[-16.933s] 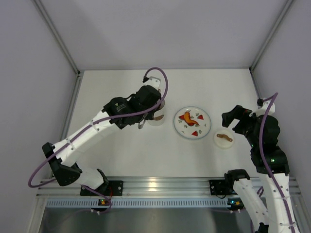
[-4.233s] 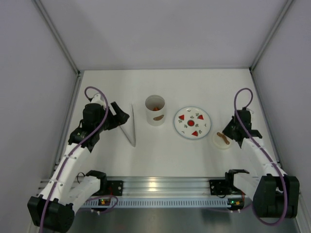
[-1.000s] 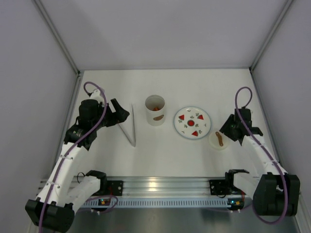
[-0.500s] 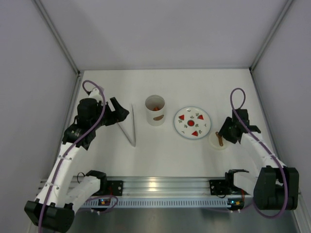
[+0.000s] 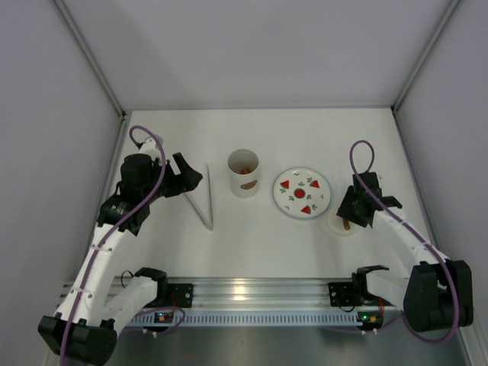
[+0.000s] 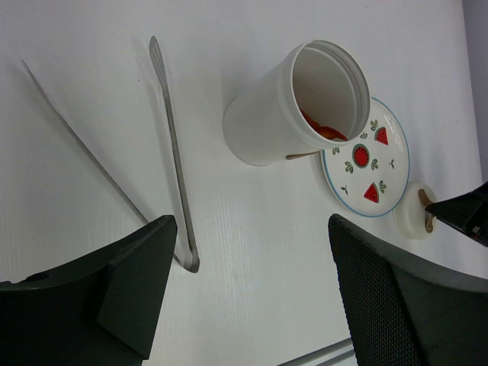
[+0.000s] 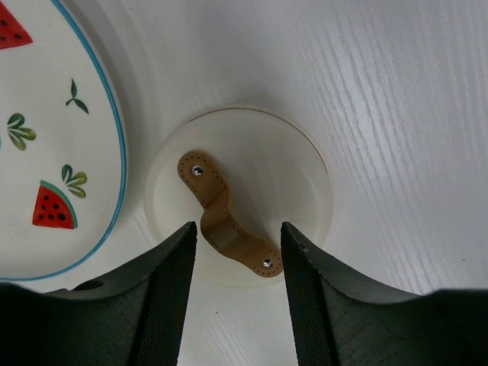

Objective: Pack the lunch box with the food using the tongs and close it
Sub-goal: Pick up the box lid from the center of the board.

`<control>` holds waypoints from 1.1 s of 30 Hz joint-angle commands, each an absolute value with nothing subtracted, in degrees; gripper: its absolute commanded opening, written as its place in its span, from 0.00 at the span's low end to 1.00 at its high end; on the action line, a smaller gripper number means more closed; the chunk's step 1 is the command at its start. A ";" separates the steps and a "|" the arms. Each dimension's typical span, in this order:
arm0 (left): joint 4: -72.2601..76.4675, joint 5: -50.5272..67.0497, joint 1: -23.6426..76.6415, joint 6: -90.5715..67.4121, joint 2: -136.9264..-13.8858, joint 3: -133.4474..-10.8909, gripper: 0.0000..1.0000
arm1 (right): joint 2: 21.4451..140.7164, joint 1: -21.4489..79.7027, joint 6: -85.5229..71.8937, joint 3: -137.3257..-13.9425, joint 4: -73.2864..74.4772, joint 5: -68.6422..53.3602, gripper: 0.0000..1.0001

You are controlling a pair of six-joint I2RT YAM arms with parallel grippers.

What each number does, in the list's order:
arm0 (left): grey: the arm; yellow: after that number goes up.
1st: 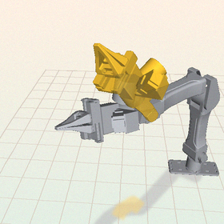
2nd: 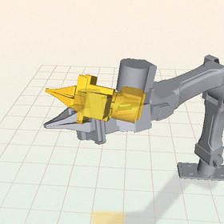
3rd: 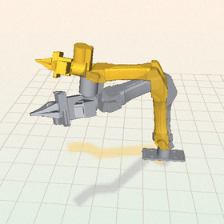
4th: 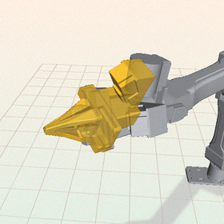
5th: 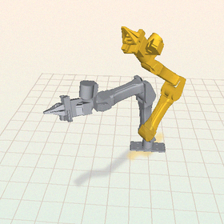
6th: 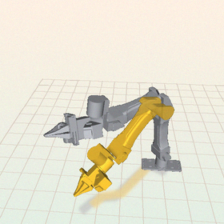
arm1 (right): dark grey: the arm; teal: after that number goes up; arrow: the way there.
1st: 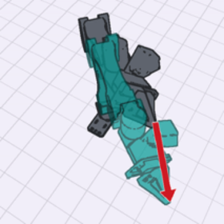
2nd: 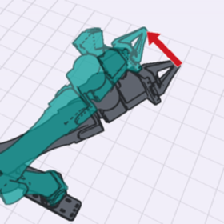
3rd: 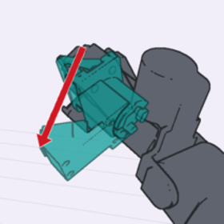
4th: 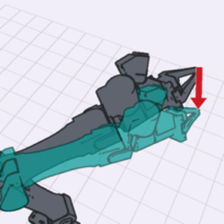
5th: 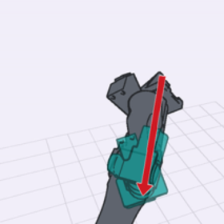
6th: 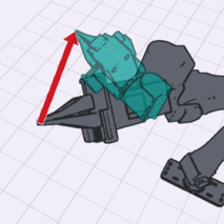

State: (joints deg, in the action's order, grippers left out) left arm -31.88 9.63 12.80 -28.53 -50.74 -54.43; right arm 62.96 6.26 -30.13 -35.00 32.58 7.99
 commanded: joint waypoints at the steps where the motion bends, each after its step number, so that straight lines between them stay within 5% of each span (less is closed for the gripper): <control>1: -32.61 10.28 12.92 -27.60 -49.48 -57.04 0.86 | 62.40 6.94 -31.55 -36.83 33.75 12.74 0.48; 15: -32.52 10.37 12.92 -27.60 -49.66 -57.04 0.86 | 66.45 6.94 -30.23 -37.44 31.64 11.25 0.35; 25: -32.96 10.20 12.92 -27.42 -49.57 -57.22 0.86 | 61.71 6.94 -30.76 -39.11 34.71 13.27 0.05; 33: -33.05 10.46 12.92 -27.42 -49.83 -57.48 0.86 | 55.64 6.94 -30.41 -45.70 42.00 15.30 0.00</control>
